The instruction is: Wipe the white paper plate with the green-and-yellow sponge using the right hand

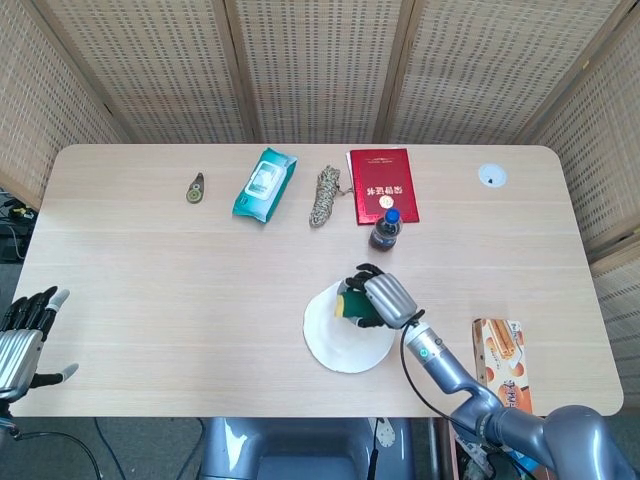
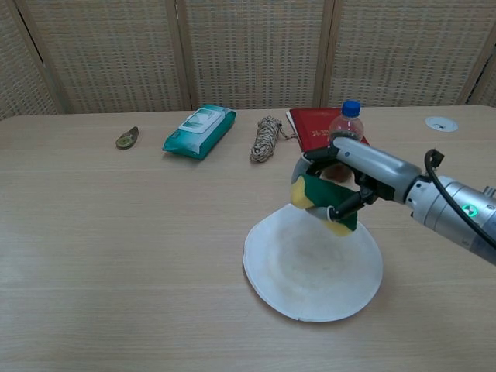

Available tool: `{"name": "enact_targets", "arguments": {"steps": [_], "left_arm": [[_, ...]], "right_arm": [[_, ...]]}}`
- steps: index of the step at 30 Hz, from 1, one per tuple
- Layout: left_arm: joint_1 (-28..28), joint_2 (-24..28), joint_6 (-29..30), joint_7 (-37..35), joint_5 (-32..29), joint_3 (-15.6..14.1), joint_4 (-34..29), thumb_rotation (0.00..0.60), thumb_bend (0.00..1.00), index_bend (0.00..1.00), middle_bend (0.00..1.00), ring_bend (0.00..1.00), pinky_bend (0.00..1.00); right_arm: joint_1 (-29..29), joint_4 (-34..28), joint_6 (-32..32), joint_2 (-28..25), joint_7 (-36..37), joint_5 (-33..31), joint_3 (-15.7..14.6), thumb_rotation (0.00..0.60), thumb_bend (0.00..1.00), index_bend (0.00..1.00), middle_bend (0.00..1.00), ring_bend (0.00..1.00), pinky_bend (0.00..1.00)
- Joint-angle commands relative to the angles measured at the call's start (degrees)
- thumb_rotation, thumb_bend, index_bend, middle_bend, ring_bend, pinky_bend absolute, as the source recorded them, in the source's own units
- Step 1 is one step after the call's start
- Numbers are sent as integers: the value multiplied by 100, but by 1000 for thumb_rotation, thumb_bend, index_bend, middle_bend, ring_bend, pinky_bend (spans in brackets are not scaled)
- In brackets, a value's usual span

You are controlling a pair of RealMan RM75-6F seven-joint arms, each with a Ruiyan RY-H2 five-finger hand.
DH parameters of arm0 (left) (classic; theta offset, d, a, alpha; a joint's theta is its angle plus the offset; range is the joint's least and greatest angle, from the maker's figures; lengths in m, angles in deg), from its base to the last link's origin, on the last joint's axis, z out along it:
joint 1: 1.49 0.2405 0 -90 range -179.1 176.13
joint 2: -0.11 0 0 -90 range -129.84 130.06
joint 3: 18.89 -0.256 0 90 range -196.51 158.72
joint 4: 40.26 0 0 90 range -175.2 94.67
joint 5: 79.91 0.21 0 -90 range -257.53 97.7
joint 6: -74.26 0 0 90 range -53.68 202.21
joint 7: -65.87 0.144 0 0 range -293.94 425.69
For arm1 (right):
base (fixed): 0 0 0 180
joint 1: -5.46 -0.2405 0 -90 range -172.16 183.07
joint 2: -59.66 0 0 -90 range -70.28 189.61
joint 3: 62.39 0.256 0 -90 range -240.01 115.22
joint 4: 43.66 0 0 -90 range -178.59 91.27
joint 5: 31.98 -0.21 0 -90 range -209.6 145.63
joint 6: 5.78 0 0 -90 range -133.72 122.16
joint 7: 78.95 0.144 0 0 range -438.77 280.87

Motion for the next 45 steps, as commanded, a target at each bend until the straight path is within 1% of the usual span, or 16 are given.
{"name": "enact_targets", "arguments": {"steps": [1,4,8,10,12,14,15,17,18,20,24,27,32,35,38,45], "left_arm": [[7,7,13,-14,13,-5,-5,600,0,0,0,0,0],[14,12,28,-27,20,-4,-7,600,0,0,0,0,0],[13,18,26,-29,31,-8,-12,600,0,0,0,0,0],[15,19,26,-31,33,-11,-13,600,0,0,0,0,0],[11,20,21,-26,25,-6,-15,600,0,0,0,0,0],[8,20,12,-19,17,-5,-17,600,0,0,0,0,0],[8,19,8,-18,12,-5,-15,600,0,0,0,0,0],[6,17,-1,-16,8,-7,-13,600,0,0,0,0,0],[4,18,-3,-14,6,-6,-15,600,0,0,0,0,0],[4,22,-3,-13,4,-4,-20,600,0,0,0,0,0],[5,35,4,-44,-21,16,-20,600,0,0,0,0,0],[9,52,20,-80,-30,30,-24,600,0,0,0,0,0],[49,35,158,-17,-18,67,2,600,0,0,0,0,0],[82,71,239,-135,47,65,-10,600,0,0,0,0,0],[105,103,300,-244,117,59,-2,600,0,0,0,0,0],[151,118,422,-461,254,45,82,600,0,0,0,0,0]], "right_arm": [[-41,-163,81,-240,-280,-156,155,600,317,432,530,364,166],[-34,-98,221,-326,-483,-240,147,600,316,432,530,364,166],[-23,356,574,-353,-1086,-348,19,600,316,432,530,364,166],[-20,556,695,-328,-1258,-377,-29,600,316,432,530,363,166],[-21,740,854,-304,-1404,-414,-80,600,315,432,507,334,162],[-28,856,994,-291,-1543,-456,-105,600,288,375,380,232,118],[-32,886,1067,-296,-1622,-477,-120,600,236,295,255,140,82],[-51,908,1348,-338,-1857,-586,-137,600,129,164,90,33,45],[-62,865,1486,-368,-1971,-674,-112,600,73,116,28,4,42],[-45,602,1610,-471,-2238,-911,25,600,33,95,0,0,36],[76,164,1361,-654,-2569,-1006,111,600,20,94,0,0,4],[231,-357,1031,-918,-2493,-971,147,600,14,94,0,0,0],[597,-1398,325,-1624,-2339,-778,120,600,9,94,0,0,0],[941,-1937,-263,-2126,-2252,-572,21,600,4,94,0,0,0],[1277,-2187,-733,-2501,-2072,-367,-148,600,0,85,0,0,0],[1982,-2213,-1658,-2897,-1829,-22,-502,600,0,6,0,0,0]]}}
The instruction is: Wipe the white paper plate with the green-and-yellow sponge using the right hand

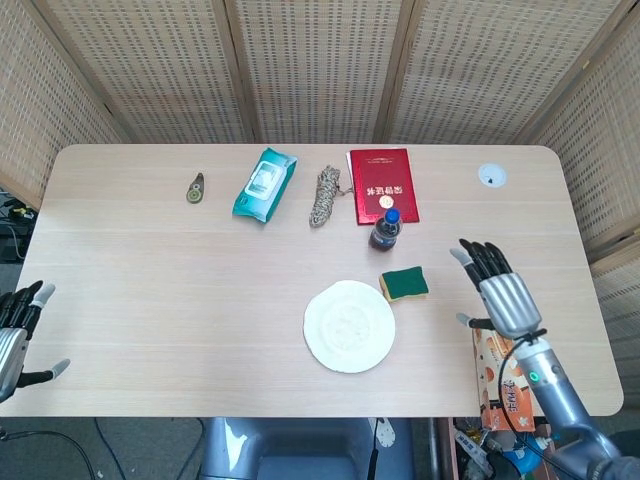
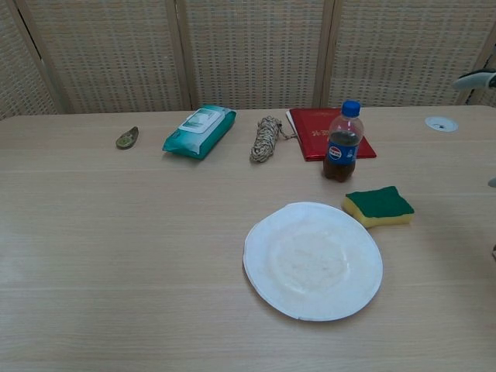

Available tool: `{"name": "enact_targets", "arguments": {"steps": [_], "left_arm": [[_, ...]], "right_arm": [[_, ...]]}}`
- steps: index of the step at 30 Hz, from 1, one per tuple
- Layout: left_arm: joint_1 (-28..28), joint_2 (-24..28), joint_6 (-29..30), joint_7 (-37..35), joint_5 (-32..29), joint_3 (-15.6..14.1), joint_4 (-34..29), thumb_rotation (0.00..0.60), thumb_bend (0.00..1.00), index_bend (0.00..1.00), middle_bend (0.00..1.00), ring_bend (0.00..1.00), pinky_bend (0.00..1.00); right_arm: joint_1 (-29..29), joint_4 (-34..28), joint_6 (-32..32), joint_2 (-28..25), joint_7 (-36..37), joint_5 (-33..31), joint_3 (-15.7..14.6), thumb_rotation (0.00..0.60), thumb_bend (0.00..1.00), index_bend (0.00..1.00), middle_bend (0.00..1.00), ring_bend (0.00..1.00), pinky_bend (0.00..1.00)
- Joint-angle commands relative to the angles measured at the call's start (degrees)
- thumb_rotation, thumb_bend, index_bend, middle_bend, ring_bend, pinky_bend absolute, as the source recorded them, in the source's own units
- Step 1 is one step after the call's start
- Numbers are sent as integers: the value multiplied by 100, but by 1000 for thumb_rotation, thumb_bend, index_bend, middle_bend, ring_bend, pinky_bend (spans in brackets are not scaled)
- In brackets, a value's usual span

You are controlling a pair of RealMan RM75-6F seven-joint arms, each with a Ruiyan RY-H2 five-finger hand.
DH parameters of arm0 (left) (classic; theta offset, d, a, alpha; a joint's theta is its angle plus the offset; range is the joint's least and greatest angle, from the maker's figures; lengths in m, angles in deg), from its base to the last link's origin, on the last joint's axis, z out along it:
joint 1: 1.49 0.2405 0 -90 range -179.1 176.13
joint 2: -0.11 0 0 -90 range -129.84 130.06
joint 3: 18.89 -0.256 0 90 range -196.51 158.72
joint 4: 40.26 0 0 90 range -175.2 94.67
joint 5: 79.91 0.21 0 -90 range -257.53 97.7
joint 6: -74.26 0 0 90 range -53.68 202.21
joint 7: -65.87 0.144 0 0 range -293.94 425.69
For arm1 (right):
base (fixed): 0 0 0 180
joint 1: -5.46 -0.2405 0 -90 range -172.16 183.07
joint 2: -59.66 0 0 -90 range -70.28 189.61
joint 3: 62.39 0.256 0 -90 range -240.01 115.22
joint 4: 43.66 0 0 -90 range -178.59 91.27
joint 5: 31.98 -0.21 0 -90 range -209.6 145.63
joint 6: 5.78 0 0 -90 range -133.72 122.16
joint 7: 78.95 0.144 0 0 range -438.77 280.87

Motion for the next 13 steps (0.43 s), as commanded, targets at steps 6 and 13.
{"name": "enact_targets", "arguments": {"steps": [6,13], "left_arm": [[54,30,107,-265,81,0,110,600,0,0,0,0,0],[93,98,182,-426,148,-6,124,600,0,0,0,0,0]], "right_arm": [[972,-417,-938,-373,-2,162,-405,600,0,0,0,0,0],[1391,-465,-1438,-282,-297,232,-389,600,0,0,0,0,0]]}}
